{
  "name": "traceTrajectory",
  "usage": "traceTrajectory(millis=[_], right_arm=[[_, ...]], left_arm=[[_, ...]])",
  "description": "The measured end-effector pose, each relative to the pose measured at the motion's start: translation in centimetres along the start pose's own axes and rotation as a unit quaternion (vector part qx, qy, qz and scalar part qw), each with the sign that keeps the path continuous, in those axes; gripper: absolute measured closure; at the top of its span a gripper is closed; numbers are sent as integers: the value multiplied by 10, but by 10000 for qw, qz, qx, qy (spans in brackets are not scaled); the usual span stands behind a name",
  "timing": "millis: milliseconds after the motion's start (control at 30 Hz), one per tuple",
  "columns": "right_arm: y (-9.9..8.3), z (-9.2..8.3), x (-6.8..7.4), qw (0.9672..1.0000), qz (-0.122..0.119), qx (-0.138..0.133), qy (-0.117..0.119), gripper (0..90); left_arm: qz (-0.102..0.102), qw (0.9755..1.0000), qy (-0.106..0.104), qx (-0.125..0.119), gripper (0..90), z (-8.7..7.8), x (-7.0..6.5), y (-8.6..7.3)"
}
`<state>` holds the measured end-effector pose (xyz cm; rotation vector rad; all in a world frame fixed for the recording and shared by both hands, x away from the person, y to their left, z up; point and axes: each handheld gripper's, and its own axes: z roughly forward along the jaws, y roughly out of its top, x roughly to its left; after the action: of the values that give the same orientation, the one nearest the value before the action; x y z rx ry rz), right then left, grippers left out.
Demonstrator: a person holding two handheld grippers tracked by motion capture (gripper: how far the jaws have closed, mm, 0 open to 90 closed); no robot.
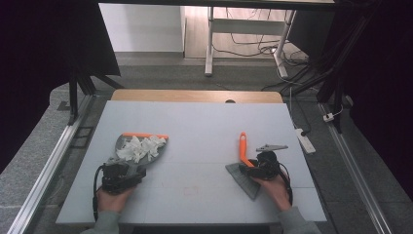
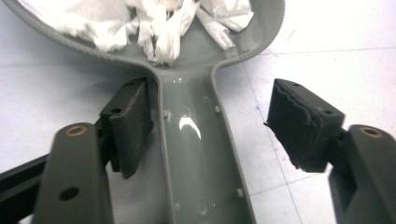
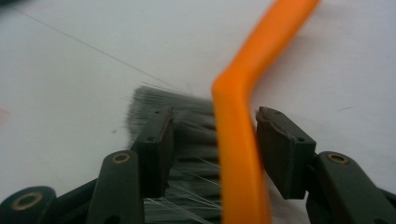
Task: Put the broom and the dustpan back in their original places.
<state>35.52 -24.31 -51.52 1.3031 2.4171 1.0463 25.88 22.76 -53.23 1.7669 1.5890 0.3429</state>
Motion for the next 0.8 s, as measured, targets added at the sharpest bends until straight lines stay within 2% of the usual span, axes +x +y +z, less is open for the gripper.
traceTrajectory(millis=[33, 167, 233, 267, 300, 433, 567, 667, 800], right_arm=[[0, -1, 0, 9999, -52, -37, -83, 458], [0, -5, -3, 9999, -47, -127, -86, 455], [0, -10, -2, 9996, -101, -231, -124, 456], [0, -13, -2, 9994, -137, -293, -98, 457], [0, -16, -1, 9991, -189, -365, -52, 460], [-5, -28, 2, 9968, -525, -569, 217, 489], [-12, -36, 3, 9943, -775, -619, 394, 493], [-18, -40, 2, 9928, -909, -668, 396, 493], [-22, -44, 0, 9911, -1030, -737, 412, 493]], left_arm=[[99, 9999, 13, -33, 288, -3, -1, 0], [338, 9994, -26, -101, 279, -11, 0, 0], [472, 9987, -160, -140, 279, -15, 1, 0], [549, 9982, -177, -148, 279, -17, 2, 1], [640, 9974, -293, -170, 279, -19, 3, 1], [765, 9946, -681, -139, 292, -22, 12, 2], [947, 9917, -862, -144, 293, -24, 18, 5], [1081, 9893, -971, -96, 297, -24, 19, 4], [1163, 9877, -1045, -40, 299, -22, 18, 4]])
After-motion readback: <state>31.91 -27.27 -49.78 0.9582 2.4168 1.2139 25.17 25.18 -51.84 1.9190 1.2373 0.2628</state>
